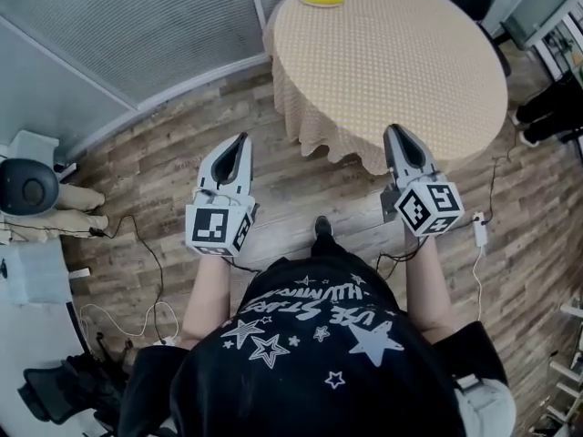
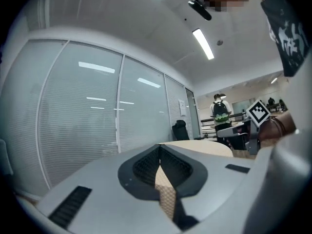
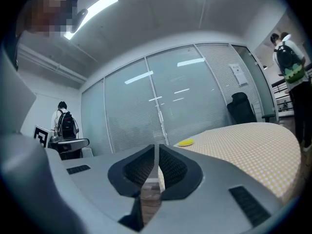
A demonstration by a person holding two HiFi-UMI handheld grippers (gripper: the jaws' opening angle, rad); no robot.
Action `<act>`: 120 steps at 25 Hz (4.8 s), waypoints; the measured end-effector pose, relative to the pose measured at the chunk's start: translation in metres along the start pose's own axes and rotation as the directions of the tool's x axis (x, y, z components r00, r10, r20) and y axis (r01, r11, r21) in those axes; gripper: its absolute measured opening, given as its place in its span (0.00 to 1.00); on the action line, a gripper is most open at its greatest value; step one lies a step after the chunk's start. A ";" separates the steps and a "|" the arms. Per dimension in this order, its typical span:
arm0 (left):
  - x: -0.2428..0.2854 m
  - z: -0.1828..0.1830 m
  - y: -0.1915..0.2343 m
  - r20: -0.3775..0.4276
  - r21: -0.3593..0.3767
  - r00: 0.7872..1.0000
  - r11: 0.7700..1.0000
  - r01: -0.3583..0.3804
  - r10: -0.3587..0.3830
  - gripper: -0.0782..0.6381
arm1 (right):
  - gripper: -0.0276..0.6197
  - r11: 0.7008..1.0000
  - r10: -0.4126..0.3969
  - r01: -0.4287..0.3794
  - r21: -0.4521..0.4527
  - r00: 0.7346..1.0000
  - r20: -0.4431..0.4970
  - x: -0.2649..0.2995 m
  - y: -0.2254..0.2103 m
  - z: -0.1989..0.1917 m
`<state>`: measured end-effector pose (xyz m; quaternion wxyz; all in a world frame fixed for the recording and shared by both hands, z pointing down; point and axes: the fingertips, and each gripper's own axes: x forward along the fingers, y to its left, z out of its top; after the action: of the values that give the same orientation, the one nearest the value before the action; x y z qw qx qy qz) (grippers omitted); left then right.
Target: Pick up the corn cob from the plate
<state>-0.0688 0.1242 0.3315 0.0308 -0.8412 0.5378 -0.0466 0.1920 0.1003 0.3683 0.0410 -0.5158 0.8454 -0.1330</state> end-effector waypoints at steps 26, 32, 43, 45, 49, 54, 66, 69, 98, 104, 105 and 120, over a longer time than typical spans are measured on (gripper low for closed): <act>0.149 -0.007 0.014 -0.044 0.031 0.995 0.996 -0.088 0.090 0.12 | 0.11 0.994 0.071 -0.071 -0.077 0.997 -0.003 0.131 -0.062 0.008; 0.177 -0.008 0.030 -0.030 0.015 0.998 0.998 -0.055 0.055 0.12 | 0.11 0.996 0.033 -0.033 -0.082 0.999 -0.003 0.153 -0.079 0.014; 0.279 -0.027 0.105 -0.031 -0.066 0.999 0.998 0.019 -0.021 0.12 | 0.11 0.990 -0.057 0.046 -0.132 0.995 -0.079 0.246 -0.120 0.021; 0.301 -0.031 0.120 -0.042 -0.082 0.998 0.996 0.038 -0.042 0.12 | 0.11 0.988 -0.075 0.061 -0.142 0.993 -0.095 0.269 -0.131 0.028; 0.347 -0.034 0.152 -0.068 -0.083 0.996 0.995 0.055 -0.060 0.12 | 0.11 0.987 -0.087 0.068 -0.143 0.988 -0.129 0.317 -0.151 0.037; 0.397 -0.040 0.180 -0.103 -0.108 0.989 0.989 0.097 -0.108 0.12 | 0.11 0.984 -0.106 0.078 -0.160 0.978 -0.177 0.373 -0.170 0.043; 0.501 -0.069 0.232 -0.157 -0.140 0.970 0.976 0.165 -0.186 0.12 | 0.20 0.973 -0.028 -0.059 -0.224 0.931 -0.363 0.522 -0.198 0.025; 0.519 -0.080 0.241 -0.176 -0.147 0.965 0.975 0.168 -0.193 0.12 | 0.23 0.953 0.002 -0.133 -0.273 0.901 -0.434 0.551 -0.205 0.017; 0.580 -0.156 0.277 -0.257 -0.244 0.946 0.961 0.134 -0.197 0.12 | 0.46 0.629 -0.127 -0.731 -0.265 0.239 -0.963 0.636 -0.268 -0.127; 0.583 -0.160 0.277 -0.260 -0.233 0.945 0.962 0.140 -0.200 0.12 | 0.46 0.641 -0.118 -0.739 -0.205 0.169 -0.979 0.639 -0.271 -0.134; 0.583 -0.161 0.277 -0.261 -0.234 0.944 0.962 0.139 -0.200 0.12 | 0.45 0.643 -0.109 -0.742 -0.190 0.157 -0.982 0.640 -0.269 -0.135; 0.581 -0.169 0.277 -0.271 -0.236 0.942 0.962 0.135 -0.198 0.12 | 0.45 0.623 -0.116 -0.772 -0.127 0.069 -0.991 0.648 -0.269 -0.140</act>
<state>-0.0950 -0.5199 0.4971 -0.1437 -0.8661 0.4648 -0.1144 0.0941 -0.5626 0.6188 -0.6553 -0.0448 0.7468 -0.1042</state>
